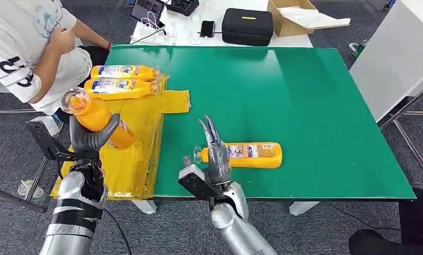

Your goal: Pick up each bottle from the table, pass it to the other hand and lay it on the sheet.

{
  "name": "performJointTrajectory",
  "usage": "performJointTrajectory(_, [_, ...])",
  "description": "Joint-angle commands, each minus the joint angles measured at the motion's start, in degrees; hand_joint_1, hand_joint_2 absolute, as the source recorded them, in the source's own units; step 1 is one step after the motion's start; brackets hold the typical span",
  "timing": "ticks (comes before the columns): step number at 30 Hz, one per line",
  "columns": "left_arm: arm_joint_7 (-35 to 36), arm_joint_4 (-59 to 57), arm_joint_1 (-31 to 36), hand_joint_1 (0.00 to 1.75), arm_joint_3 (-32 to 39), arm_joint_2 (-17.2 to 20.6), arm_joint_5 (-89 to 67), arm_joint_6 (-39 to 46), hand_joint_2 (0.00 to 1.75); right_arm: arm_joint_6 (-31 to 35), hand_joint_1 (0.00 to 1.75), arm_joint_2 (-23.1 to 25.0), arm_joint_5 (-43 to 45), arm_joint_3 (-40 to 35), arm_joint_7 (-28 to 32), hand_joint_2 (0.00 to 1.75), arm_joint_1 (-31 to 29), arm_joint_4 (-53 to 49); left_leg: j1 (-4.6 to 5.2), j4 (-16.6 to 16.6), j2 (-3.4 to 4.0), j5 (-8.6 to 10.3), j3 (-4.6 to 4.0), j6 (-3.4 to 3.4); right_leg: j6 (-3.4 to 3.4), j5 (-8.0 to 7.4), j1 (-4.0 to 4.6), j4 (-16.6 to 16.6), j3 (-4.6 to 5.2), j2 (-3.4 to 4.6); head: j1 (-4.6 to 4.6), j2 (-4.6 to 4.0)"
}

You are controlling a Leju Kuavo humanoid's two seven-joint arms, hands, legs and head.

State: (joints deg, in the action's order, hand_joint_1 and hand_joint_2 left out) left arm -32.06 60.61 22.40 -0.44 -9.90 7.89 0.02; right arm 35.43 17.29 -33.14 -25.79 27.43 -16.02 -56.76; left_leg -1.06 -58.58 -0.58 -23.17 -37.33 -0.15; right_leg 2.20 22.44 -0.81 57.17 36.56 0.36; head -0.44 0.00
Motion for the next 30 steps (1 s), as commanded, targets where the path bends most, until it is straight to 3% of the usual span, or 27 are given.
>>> performJointTrajectory(1, [-3.45,-5.59,4.75,1.75,-4.82,2.94,-16.62,11.23,1.75,2.4,0.0,-1.71,2.98,0.62,4.46,0.0,0.38,-4.76,-0.03,0.03,0.01,-0.17,0.49,0.1,-0.13,0.17,0.08,-0.07,-0.53,-0.12,0.0,0.0])
performJointTrajectory(4, [-2.08,-18.36,11.88,1.75,-10.31,5.62,-41.03,26.02,1.75,3.66,0.0,-2.23,5.82,-1.53,7.62,0.0,0.35,-13.62,-0.01,-0.03,-0.15,0.01,0.0,0.02,-0.06,0.06,0.03,0.04,-0.05,-0.2,0.0,0.0])
performJointTrajectory(8, [2.72,-34.84,18.76,1.75,-20.85,8.81,-65.97,34.26,1.75,2.62,0.0,-4.14,6.82,-5.4,7.07,0.0,-0.43,-19.5,0.01,-0.01,-0.26,0.03,0.08,0.04,-0.08,0.08,0.02,0.04,-0.15,-0.3,0.0,0.0])
performJointTrajectory(13, [6.08,-42.42,22.64,1.75,-27.89,10.81,-75.32,22.07,1.75,0.87,0.0,-5.04,8.61,-6.72,7.95,0.0,-0.26,-18.32,-0.01,0.02,0.01,-0.03,0.25,0.07,-0.08,0.03,0.04,-0.05,-0.27,-0.07,-0.02,0.0])
performJointTrajectory(16, [8.68,-43.72,23.74,1.75,-30.82,11.96,-79.53,19.0,1.75,0.07,0.0,-4.84,8.97,-7.31,8.54,0.0,-0.66,-16.69,-0.02,0.03,0.11,-0.04,0.23,0.03,-0.09,0.01,0.05,-0.04,-0.21,0.04,-0.02,0.0])
performJointTrajectory(21, [8.62,-43.72,23.76,1.75,-30.8,12.05,-79.52,19.0,1.75,0.05,0.0,-4.8,8.98,-7.34,8.54,0.0,-0.68,-16.64,-0.07,-0.02,0.17,-0.17,0.45,0.04,-0.17,0.14,0.13,0.02,-0.4,0.06,0.0,0.0])
performJointTrajectory(30, [5.6,-44.68,22.82,1.75,-24.76,12.26,-72.28,6.4,1.75,-1.5,0.0,-3.79,9.68,-7.88,8.46,0.0,-1.17,-14.24,-0.09,-0.04,0.18,-0.08,0.18,0.05,-0.1,0.04,0.1,0.0,-0.18,0.13,0.0,0.0])
